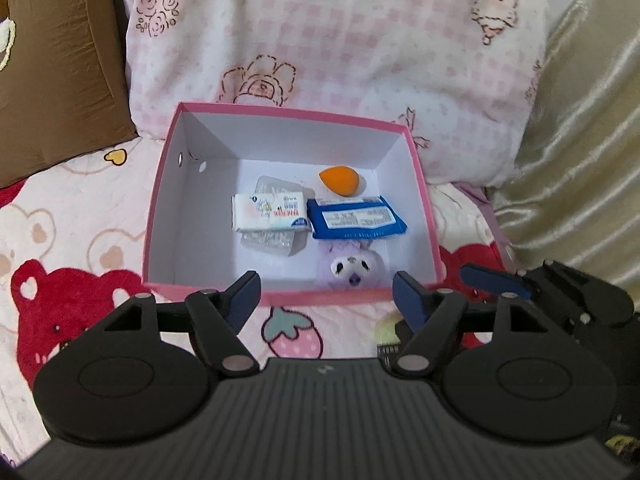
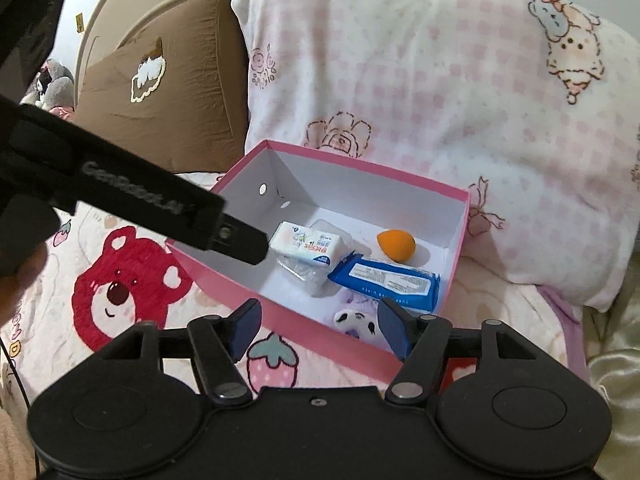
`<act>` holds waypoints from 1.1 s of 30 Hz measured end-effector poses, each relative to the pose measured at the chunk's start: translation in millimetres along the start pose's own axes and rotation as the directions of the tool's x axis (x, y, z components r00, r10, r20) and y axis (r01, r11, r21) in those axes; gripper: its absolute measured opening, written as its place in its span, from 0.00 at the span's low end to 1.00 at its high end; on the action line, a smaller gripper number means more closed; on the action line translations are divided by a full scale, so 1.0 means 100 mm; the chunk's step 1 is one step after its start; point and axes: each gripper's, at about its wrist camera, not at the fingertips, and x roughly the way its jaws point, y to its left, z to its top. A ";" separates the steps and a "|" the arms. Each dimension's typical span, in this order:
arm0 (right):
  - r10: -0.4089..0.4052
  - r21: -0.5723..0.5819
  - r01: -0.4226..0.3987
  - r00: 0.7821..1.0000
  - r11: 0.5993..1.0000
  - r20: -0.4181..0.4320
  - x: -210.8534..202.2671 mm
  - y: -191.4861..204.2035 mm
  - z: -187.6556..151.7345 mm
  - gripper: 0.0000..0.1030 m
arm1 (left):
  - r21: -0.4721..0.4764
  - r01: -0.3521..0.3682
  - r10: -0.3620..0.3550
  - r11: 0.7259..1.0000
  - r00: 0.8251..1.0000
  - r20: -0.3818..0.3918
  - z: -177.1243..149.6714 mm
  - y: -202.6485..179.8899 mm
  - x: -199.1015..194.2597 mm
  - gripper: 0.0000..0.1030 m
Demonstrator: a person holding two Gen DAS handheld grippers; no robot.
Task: Organize objects
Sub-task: 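Withdraw the left tool from the box toward the green yarn ball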
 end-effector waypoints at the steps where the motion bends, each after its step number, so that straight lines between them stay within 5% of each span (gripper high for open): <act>1: -0.003 0.000 0.003 1.000 1.000 0.003 -0.04 0.01 0.00 0.69 | 0.009 -0.002 0.002 1.000 1.000 -0.001 -0.02 -0.01 -0.04 0.73; 7: -0.023 0.006 0.022 0.999 1.000 0.024 -0.32 0.11 0.03 0.87 | 0.069 -0.035 0.035 0.997 0.999 0.001 -0.17 -0.06 -0.27 0.80; 12: -0.081 -0.047 0.082 0.996 0.996 0.027 -0.54 0.29 -0.05 0.94 | 0.113 -0.064 0.062 0.992 0.998 0.028 -0.32 -0.06 -0.46 0.98; 33: -0.074 0.028 0.075 0.997 0.997 -0.025 -0.93 0.34 -0.60 0.95 | 0.152 -0.052 0.060 0.987 0.997 -0.054 -0.80 -0.08 -0.68 0.98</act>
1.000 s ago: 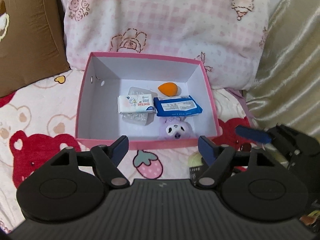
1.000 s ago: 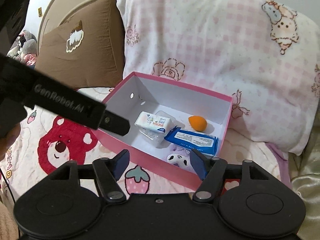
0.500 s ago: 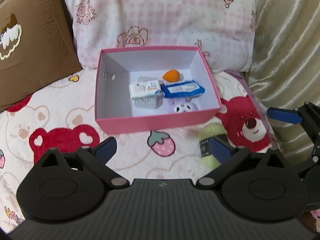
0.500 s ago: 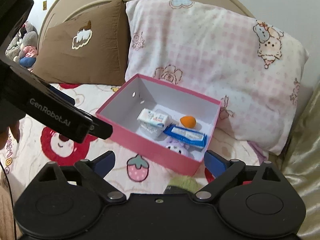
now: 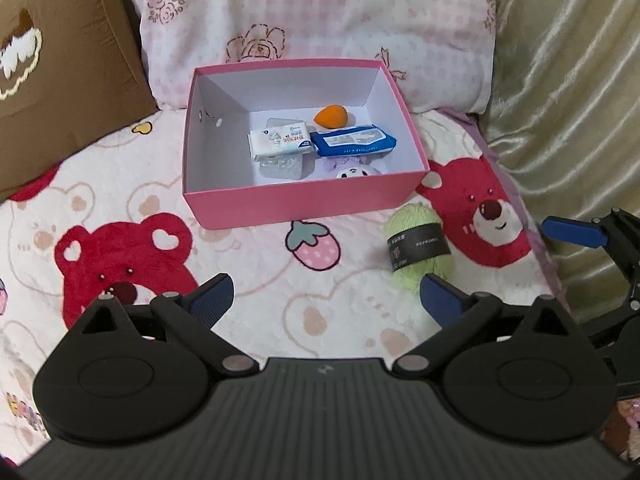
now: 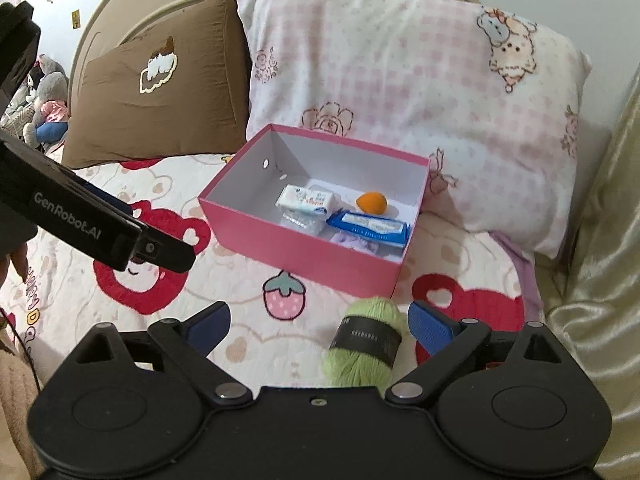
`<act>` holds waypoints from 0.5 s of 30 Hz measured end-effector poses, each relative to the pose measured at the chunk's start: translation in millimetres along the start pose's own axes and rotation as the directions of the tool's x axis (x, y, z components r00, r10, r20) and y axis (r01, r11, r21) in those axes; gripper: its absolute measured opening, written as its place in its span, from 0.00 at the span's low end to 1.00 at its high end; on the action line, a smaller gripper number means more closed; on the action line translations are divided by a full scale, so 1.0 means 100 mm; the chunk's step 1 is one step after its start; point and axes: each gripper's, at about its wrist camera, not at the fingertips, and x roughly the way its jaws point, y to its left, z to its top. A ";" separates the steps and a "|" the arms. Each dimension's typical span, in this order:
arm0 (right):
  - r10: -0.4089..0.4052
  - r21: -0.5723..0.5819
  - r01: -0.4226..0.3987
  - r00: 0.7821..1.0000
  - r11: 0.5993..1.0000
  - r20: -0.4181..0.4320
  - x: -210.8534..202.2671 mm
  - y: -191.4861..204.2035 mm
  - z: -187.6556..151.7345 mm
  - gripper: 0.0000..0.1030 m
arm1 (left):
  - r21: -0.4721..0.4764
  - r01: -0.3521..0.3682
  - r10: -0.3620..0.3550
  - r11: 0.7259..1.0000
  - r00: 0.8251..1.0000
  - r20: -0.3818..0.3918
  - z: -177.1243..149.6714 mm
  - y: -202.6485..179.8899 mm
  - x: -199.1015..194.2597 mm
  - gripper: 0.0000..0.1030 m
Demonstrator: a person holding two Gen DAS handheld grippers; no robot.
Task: Organize objects
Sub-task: 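Withdraw the left tool from the box toward the green yarn ball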
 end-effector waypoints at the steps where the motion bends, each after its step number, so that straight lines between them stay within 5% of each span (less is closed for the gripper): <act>1: 0.003 0.003 -0.003 1.000 1.000 -0.002 0.00 0.00 -0.03 0.95 | 0.005 -0.001 0.001 1.000 1.000 -0.001 -0.02 -0.01 0.00 0.98; 15: 0.019 -0.028 -0.019 1.000 0.999 0.007 0.09 0.14 -0.20 0.95 | -0.034 0.104 -0.105 0.994 0.993 -0.049 -0.15 -0.23 0.32 0.98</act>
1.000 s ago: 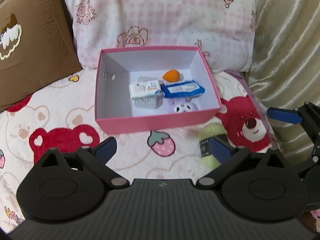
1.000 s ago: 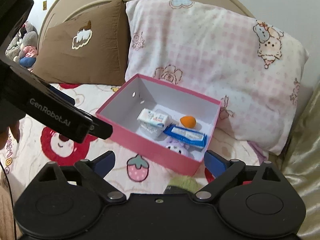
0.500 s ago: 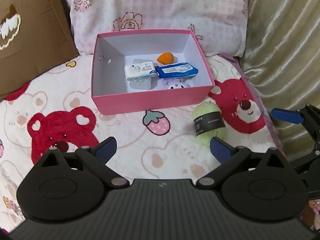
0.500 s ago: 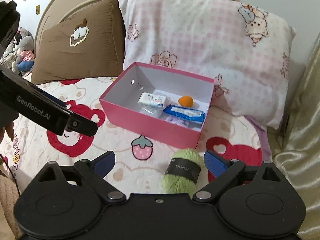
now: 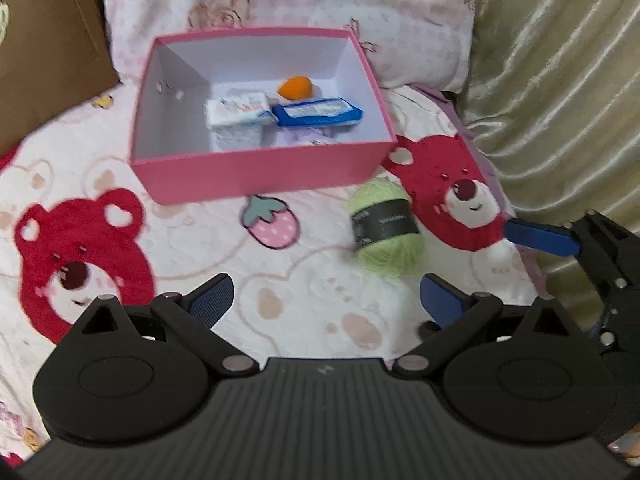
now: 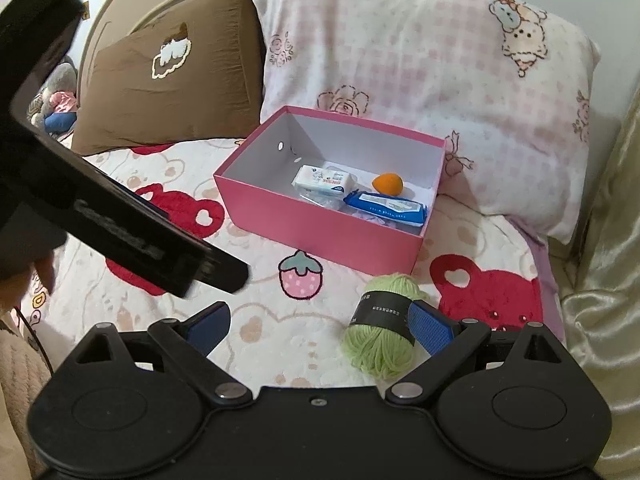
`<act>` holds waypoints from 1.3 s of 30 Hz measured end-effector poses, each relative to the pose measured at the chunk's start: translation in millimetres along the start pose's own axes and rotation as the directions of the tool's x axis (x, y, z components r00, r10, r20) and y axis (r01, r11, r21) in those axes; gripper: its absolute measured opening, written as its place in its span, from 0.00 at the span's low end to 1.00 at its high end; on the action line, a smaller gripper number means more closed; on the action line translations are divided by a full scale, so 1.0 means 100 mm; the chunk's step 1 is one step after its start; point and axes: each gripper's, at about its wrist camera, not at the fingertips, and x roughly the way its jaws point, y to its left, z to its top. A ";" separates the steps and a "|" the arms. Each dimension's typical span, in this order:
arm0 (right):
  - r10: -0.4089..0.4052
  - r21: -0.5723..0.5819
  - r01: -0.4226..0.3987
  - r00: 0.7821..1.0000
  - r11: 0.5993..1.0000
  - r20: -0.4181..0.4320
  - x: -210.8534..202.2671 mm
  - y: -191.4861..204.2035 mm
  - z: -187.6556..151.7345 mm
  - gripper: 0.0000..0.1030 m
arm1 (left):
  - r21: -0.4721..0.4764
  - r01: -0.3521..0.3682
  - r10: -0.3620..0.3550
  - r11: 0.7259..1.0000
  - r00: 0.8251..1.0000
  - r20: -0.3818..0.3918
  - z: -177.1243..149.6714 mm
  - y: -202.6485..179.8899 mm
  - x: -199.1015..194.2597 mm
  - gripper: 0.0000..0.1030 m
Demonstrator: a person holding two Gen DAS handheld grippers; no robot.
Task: Organize objects
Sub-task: 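Withdraw the left tool from the box toward the green yarn ball, then move the left tool down around the green yarn ball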
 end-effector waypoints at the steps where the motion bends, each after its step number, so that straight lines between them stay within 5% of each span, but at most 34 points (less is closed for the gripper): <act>1: 0.003 -0.007 -0.003 1.000 1.000 0.008 0.00 0.01 -0.01 0.95 | -0.012 0.024 -0.024 1.000 1.000 -0.006 -0.02 0.00 0.02 0.98; 18: -0.053 -0.029 0.058 0.990 0.998 0.134 0.28 -0.04 -0.46 0.95 | -0.074 0.099 -0.088 0.992 0.987 0.135 -0.40 -0.01 0.35 0.94; 28: -0.097 0.013 0.096 0.990 0.995 0.103 0.68 -0.28 -0.79 0.94 | -0.071 0.088 -0.074 0.994 0.980 0.185 -0.53 -0.14 0.55 0.94; 35: -0.053 0.099 0.047 0.997 0.994 0.062 0.89 -0.43 -0.98 0.94 | -0.019 0.200 -0.192 0.980 0.961 0.197 -0.61 -0.25 0.72 0.94; 39: -0.027 0.152 0.016 0.997 0.988 0.070 0.95 -0.45 -1.07 0.93 | -0.001 0.175 -0.171 0.984 0.962 0.213 -0.63 -0.30 0.79 0.94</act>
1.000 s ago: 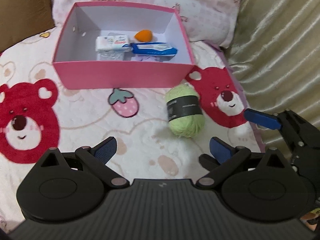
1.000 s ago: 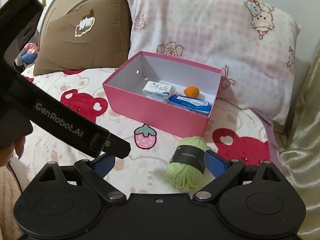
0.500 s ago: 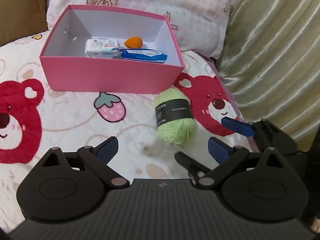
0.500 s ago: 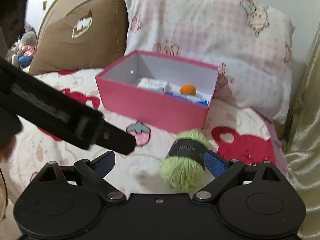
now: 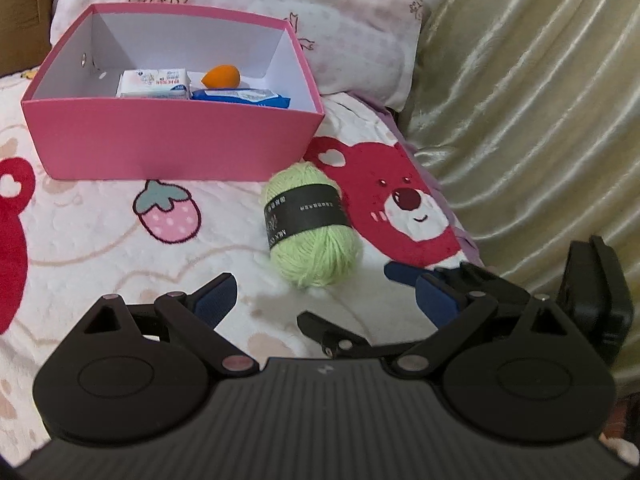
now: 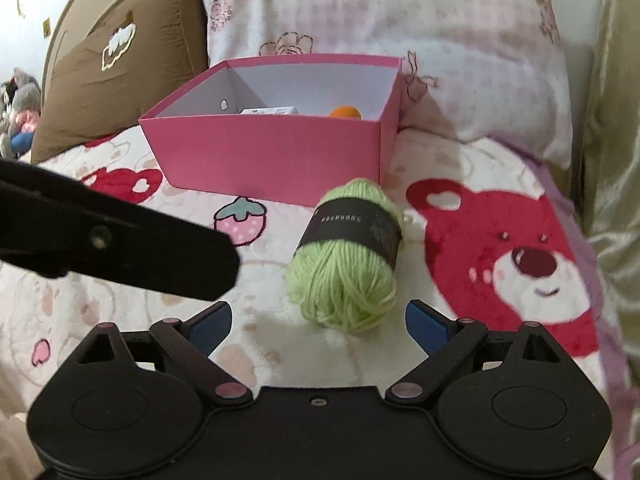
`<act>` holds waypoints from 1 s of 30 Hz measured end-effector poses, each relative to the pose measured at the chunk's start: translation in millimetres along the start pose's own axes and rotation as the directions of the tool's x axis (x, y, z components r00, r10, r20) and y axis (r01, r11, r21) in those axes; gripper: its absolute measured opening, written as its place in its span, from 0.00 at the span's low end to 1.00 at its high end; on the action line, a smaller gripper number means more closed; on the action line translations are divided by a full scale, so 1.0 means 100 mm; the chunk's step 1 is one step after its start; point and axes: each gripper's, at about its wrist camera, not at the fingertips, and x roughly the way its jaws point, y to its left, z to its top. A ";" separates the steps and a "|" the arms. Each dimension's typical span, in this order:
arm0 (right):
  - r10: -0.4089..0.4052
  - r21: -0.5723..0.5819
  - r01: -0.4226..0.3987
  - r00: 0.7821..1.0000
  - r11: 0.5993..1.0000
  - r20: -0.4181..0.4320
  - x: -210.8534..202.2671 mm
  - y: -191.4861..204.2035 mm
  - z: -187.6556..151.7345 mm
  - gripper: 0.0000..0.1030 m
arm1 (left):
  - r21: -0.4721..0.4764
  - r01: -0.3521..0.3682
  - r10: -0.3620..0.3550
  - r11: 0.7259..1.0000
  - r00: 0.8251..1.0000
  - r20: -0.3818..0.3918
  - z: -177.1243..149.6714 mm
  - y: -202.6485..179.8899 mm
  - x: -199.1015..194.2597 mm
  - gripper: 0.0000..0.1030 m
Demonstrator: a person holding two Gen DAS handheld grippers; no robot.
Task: Organize objects
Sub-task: 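Move the left tool down around the green yarn ball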
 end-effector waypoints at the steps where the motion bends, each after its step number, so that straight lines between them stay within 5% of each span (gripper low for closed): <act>1: 0.001 0.011 -0.001 1.000 1.000 0.005 0.00 0.00 -0.02 0.93 | 0.006 -0.005 0.005 1.000 1.000 0.009 0.00 0.00 0.03 0.94; 14: -0.119 -0.051 0.122 0.991 0.991 0.058 0.22 0.03 -0.09 0.93 | 0.062 0.028 -0.031 0.998 0.998 0.054 -0.01 0.16 0.45 0.88; 23: -0.063 0.066 0.059 0.997 0.996 0.053 0.42 -0.19 -0.16 0.91 | -0.005 0.070 -0.070 0.998 0.997 0.021 -0.05 0.41 0.77 0.88; 26: -0.104 0.008 0.104 0.994 0.995 0.037 0.51 -0.14 -0.16 0.91 | -0.045 0.096 -0.095 0.994 0.995 0.030 -0.01 0.41 0.75 0.88; 30: -0.140 -0.052 0.142 0.989 0.989 0.038 0.59 -0.09 -0.12 0.91 | 0.016 0.074 -0.075 0.997 0.996 0.049 0.01 0.34 0.79 0.88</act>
